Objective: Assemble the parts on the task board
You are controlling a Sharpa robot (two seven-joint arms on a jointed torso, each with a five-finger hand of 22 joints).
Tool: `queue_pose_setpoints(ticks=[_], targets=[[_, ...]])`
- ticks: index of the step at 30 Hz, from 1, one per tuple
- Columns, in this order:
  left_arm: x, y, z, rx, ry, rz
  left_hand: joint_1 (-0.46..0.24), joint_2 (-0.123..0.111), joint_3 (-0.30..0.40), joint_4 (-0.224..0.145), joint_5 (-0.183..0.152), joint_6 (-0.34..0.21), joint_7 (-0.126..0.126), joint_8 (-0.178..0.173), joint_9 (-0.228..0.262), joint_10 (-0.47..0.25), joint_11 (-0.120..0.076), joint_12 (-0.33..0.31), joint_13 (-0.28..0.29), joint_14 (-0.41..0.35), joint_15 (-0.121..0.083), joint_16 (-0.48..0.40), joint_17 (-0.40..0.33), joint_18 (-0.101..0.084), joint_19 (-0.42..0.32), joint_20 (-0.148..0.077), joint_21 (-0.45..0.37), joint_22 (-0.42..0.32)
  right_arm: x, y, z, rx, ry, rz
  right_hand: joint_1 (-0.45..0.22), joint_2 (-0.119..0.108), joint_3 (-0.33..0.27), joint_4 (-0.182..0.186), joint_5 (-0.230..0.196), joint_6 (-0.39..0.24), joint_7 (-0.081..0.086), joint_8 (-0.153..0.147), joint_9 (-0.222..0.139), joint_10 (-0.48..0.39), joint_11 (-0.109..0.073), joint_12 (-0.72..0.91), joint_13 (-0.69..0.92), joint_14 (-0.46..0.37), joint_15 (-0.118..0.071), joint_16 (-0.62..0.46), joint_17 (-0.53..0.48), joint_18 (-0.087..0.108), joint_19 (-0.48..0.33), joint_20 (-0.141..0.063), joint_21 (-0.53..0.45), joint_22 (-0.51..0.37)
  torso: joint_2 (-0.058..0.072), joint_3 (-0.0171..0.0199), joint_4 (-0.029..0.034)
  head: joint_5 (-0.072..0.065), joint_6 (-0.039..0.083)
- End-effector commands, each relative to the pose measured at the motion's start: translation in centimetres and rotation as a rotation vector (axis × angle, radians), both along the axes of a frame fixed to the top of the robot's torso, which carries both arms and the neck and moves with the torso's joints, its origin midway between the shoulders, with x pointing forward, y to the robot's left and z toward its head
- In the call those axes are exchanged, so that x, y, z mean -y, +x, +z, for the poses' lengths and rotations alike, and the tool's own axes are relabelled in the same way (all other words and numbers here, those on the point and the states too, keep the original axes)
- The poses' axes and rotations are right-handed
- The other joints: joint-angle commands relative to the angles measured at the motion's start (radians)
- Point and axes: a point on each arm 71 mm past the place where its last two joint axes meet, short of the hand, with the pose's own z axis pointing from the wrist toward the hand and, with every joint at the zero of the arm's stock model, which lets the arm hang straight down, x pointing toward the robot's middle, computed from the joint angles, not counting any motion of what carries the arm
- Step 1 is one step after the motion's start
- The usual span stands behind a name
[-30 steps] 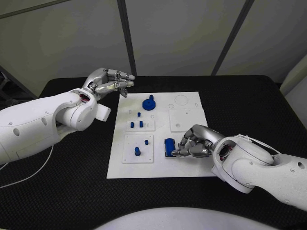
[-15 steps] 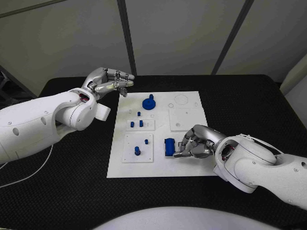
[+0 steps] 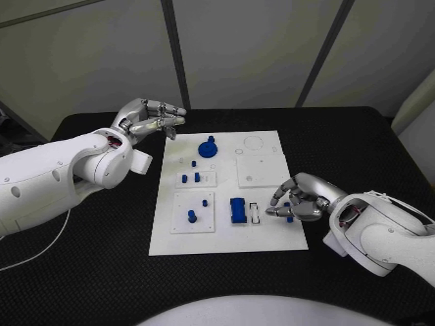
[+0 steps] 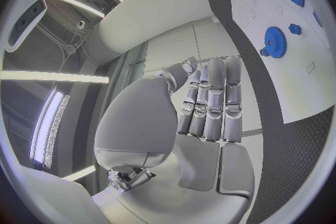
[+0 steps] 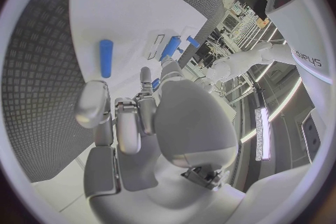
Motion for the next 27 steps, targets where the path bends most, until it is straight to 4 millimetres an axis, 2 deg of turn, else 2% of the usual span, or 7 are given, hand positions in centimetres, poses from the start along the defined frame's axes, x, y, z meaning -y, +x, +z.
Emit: queue_pose_setpoints(ticks=[1,5,7,10,19,25,27], targets=[[0.3,-0.1,0.2,0.01,-0.01,-0.017,0.004,0.008,-0.001,-0.008,-0.003,-0.008,0.0,0.0,0.0,-0.008,0.001,0.002,0.0,-0.002,0.005,-0.005,-0.001,-0.015,0.0,0.005,-0.003,0.001,0.6,0.0,0.7,0.078,0.016,0.032,0.024,0.018,0.001,0.001,0.026,0.027,-0.004,-0.025,-0.02,-0.002,0.001,-0.024,0.066,0.103,0.006,-0.003,0.25,-0.001,-0.001,0.006,-0.004,-0.001,-0.001,-0.0015,-0.0048,-0.01,0.003],[0.5,-0.1,0.1,0.009,-0.012,-0.022,0.002,0.008,-0.001,-0.007,-0.003,-0.007,0.0,0.001,0.0,-0.008,0.001,0.003,0.001,-0.002,0.005,-0.005,-0.001,-0.015,0.0,0.005,-0.003,0.002,1.7,0.0,0.8,0.113,-0.045,0.018,0.02,0.015,-0.013,0.009,0.025,0.055,-0.007,-0.044,-0.037,0.002,-0.002,-0.022,0.067,0.104,0.004,0.0,0.256,-0.002,0.004,0.005,0.001,0.008,-0.001,0.0008,-0.0095,-0.013,0.004],[0.6,-0.2,0.1,0.008,-0.013,-0.025,0.002,0.008,-0.001,-0.007,-0.003,-0.007,0.0,0.001,0.0,-0.008,0.001,0.003,0.001,-0.002,0.005,-0.005,-0.001,-0.015,0.0,0.005,-0.003,0.002,2.0,0.0,0.8,0.127,-0.078,0.01,0.018,0.011,-0.02,0.012,0.022,0.066,-0.009,-0.05,-0.041,0.005,-0.003,-0.02,0.069,0.105,0.002,0.002,0.259,-0.003,0.008,0.004,0.005,0.014,-0.001,0.0007,-0.0093,-0.016,0.004],[0.6,-0.2,0.0,0.007,-0.014,-0.027,0.002,0.008,-0.001,-0.007,-0.003,-0.007,0.0,0.001,0.0,-0.008,0.001,0.003,0.001,-0.002,0.005,-0.005,-0.001,-0.015,0.0,0.005,-0.003,0.002,2.4,0.1,0.8,0.132,-0.121,-0.001,0.006,0.003,-0.034,0.02,0.017,0.084,-0.012,-0.054,-0.046,0.007,-0.005,-0.02,0.069,0.105,0.001,0.003,0.261,-0.004,0.01,0.003,0.007,0.017,-0.002,-0.0013,-0.0064,-0.022,0.002],[0.6,-0.3,-0.1,0.005,-0.014,-0.029,0.002,0.008,-0.001,-0.007,-0.003,-0.007,0.0,0.001,0.0,-0.008,0.001,0.003,0.001,-0.002,0.005,-0.005,-0.001,-0.015,0.0,0.005,-0.003,0.002,2.5,0.4,0.3,0.124,-0.204,-0.012,-0.014,-0.006,-0.059,0.034,0.019,0.117,-0.021,-0.055,-0.046,0.007,-0.013,-0.026,0.066,0.105,-0.005,0.002,0.26,-0.004,0.011,-0.002,0.006,0.018,-0.002,-0.0022,-0.0051,-0.028,0.001],[0.6,-0.4,-0.1,0.005,-0.014,-0.029,0.002,0.008,-0.001,-0.007,-0.003,-0.007,0.0,0.001,0.0,-0.008,0.001,0.003,0.001,-0.002,0.005,-0.005,-0.001,-0.015,0.0,0.005,-0.003,0.002,2.3,0.8,-0.3,0.094,-0.244,-0.015,-0.047,-0.013,-0.081,0.04,0.017,0.116,-0.019,-0.063,-0.046,0.004,-0.011,-0.034,0.062,0.104,-0.005,0.0,0.255,-0.004,0.008,-0.003,0.002,0.014,-0.002,-0.0026,-0.0035,-0.029,0.001],[0.5,-0.4,-0.1,0.005,-0.014,-0.028,0.002,0.008,-0.001,-0.007,-0.003,-0.007,0.0,0.001,0.0,-0.008,0.001,0.003,0.001,-0.002,0.005,-0.005,-0.001,-0.015,0.0,0.005,-0.003,0.002,2.3,0.9,-0.4,0.092,-0.253,-0.018,-0.051,-0.013,-0.083,0.04,0.017,0.117,-0.019,-0.063,-0.045,0.004,-0.011,-0.034,0.062,0.104,-0.005,0.0,0.255,-0.004,0.008,-0.003,0.001,0.013,-0.002,-0.0014,-0.0058,-0.028,0.001]])
